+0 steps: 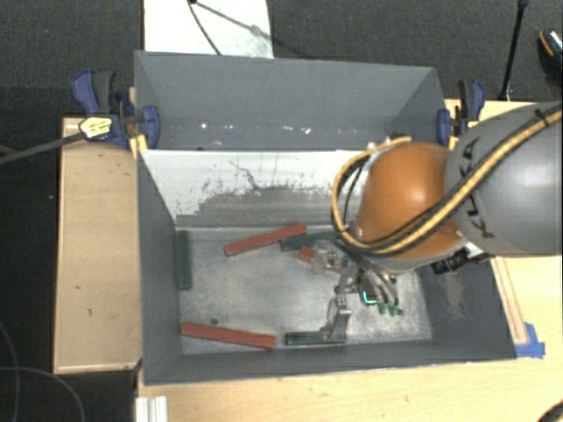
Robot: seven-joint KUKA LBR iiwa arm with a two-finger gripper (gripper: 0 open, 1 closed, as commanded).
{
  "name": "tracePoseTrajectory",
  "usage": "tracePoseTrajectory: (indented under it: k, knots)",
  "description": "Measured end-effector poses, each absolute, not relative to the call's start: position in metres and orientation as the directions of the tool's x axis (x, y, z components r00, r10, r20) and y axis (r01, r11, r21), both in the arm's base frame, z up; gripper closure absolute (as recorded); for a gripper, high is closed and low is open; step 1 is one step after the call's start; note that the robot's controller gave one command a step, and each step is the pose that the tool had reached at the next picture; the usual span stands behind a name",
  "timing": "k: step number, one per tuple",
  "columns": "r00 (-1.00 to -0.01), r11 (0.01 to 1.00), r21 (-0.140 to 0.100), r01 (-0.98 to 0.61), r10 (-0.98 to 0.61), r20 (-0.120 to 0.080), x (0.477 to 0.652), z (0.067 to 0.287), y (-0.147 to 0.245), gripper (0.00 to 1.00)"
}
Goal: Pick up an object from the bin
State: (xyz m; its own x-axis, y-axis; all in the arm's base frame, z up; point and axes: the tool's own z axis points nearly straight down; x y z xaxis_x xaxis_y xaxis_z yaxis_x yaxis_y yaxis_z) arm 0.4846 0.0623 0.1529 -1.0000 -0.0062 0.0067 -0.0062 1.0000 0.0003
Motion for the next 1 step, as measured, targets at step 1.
tracePoseTrajectory:
  k: [1]
  knots:
    - [-0.998, 0.998, 0.0, -0.065, -0.065, -0.005, 0.48, 0.0728, 0.0248, 0.0]
